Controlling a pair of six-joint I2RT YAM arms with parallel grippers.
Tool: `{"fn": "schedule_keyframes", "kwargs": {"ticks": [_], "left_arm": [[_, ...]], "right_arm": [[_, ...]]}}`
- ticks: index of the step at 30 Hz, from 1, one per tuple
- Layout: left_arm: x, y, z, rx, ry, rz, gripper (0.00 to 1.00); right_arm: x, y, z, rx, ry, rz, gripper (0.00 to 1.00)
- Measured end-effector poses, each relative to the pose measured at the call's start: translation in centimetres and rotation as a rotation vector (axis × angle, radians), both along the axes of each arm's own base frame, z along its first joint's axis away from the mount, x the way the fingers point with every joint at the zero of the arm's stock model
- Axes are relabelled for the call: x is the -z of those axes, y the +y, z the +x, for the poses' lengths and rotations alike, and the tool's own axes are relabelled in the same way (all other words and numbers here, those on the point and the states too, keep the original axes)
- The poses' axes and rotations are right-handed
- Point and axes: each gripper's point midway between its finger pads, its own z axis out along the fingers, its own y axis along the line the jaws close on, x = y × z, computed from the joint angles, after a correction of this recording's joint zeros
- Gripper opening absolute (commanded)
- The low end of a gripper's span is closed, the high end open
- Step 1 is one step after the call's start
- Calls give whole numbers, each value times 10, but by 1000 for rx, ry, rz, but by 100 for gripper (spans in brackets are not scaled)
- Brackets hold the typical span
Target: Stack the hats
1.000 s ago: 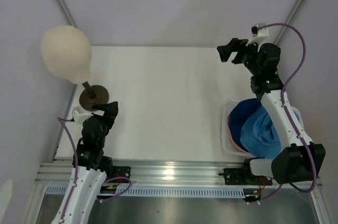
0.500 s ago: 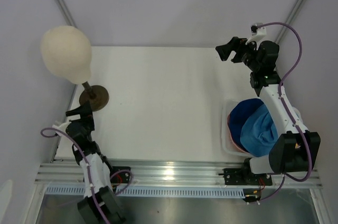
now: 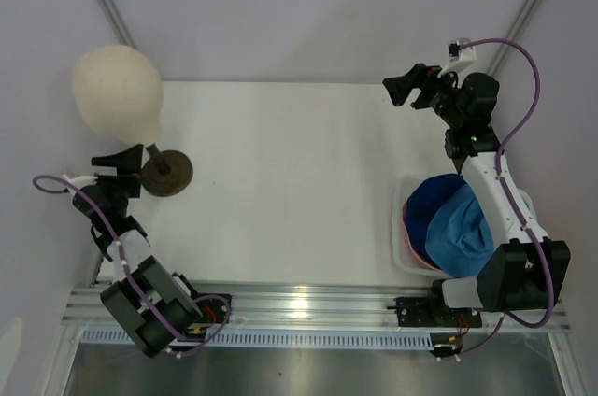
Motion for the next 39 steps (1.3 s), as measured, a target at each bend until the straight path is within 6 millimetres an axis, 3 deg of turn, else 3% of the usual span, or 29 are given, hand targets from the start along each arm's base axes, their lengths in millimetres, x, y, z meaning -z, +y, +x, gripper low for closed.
{"fn": "schedule_keyframes", "kwargs": {"ticks": [4, 14, 21, 27, 35, 39], "left_arm": [[-9, 7, 11, 40, -19, 45, 98], [47, 14, 43, 192, 10, -46, 94], [59, 18, 57, 239, -61, -80, 93], [72, 17, 53, 195, -42, -97, 92], [40, 32, 49, 84, -98, 21, 93], [35, 41, 52, 34, -99, 35, 93]], "right_arm": [[2, 0, 0, 0, 5, 0, 100], [17, -7, 4, 46, 32, -2, 99], [24, -11, 7, 74, 42, 4, 100], [19, -12, 9, 78, 19, 10, 99], [20, -11, 11, 77, 21, 24, 100], [23, -11, 13, 76, 33, 31, 100]]}}
